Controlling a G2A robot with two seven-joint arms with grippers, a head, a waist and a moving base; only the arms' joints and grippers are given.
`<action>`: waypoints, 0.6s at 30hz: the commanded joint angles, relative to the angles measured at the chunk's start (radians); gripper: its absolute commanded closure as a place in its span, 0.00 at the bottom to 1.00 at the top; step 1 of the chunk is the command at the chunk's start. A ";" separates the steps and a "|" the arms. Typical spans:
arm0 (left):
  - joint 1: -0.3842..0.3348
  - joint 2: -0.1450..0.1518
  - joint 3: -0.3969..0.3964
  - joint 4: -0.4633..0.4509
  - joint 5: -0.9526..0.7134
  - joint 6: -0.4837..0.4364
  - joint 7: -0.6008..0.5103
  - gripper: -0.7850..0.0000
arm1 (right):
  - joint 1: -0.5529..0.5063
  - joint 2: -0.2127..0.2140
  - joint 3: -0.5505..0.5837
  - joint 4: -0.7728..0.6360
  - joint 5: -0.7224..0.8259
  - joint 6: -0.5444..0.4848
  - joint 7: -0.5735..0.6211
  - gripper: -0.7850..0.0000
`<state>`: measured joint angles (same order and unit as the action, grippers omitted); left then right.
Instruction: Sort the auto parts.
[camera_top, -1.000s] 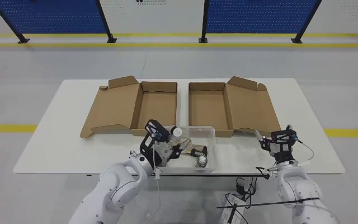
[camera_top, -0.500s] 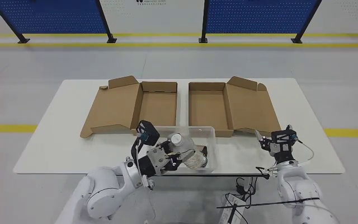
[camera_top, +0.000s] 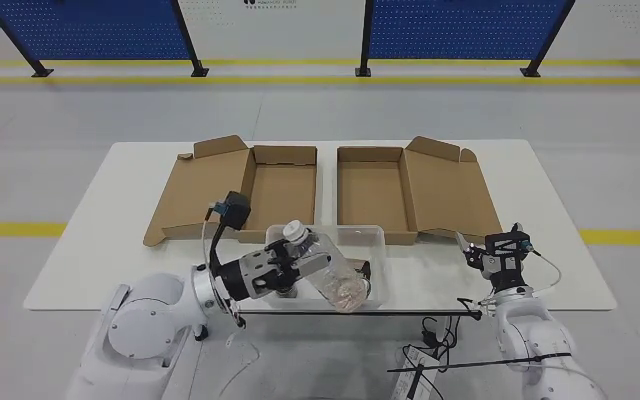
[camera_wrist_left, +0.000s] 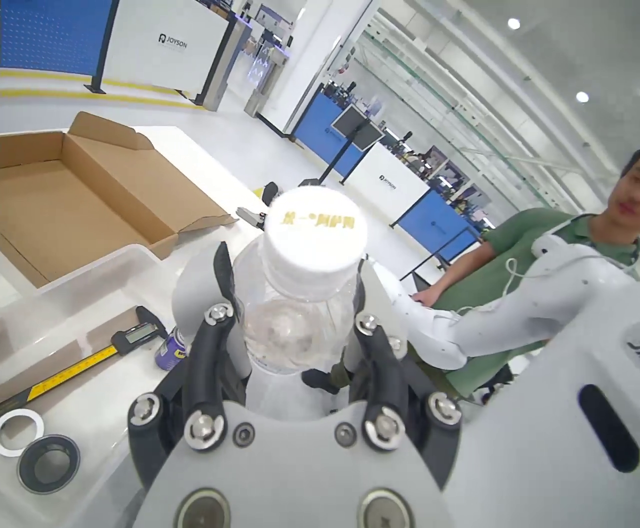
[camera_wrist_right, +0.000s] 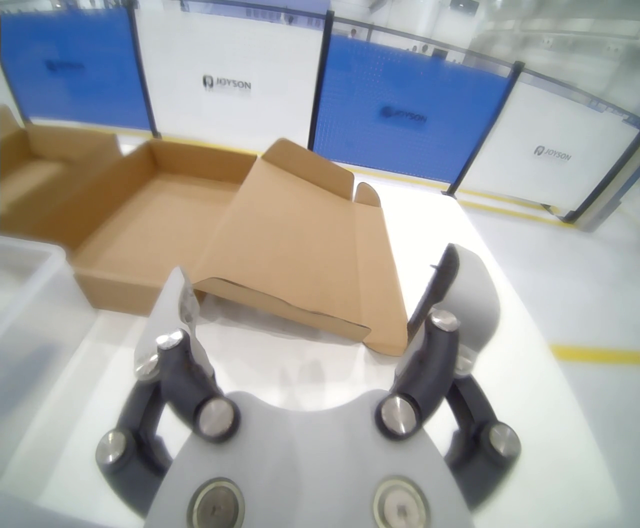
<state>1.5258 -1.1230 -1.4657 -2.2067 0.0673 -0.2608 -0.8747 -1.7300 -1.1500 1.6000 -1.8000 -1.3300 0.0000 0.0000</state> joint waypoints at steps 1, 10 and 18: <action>0.000 0.003 -0.005 -0.005 0.000 -0.014 -0.014 1.00 | 0.000 0.000 0.000 0.000 0.000 0.000 0.000 0.00; -0.004 0.010 -0.002 0.011 0.152 -0.094 0.050 1.00 | 0.000 0.000 0.000 0.000 0.000 0.000 0.000 0.00; -0.040 0.006 0.072 0.084 0.523 -0.155 0.239 1.00 | 0.000 0.000 0.000 0.000 0.000 0.000 0.000 0.00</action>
<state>1.4894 -1.1158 -1.4100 -2.1403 0.5329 -0.4062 -0.6668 -1.7300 -1.1500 1.6000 -1.8000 -1.3300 0.0000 0.0000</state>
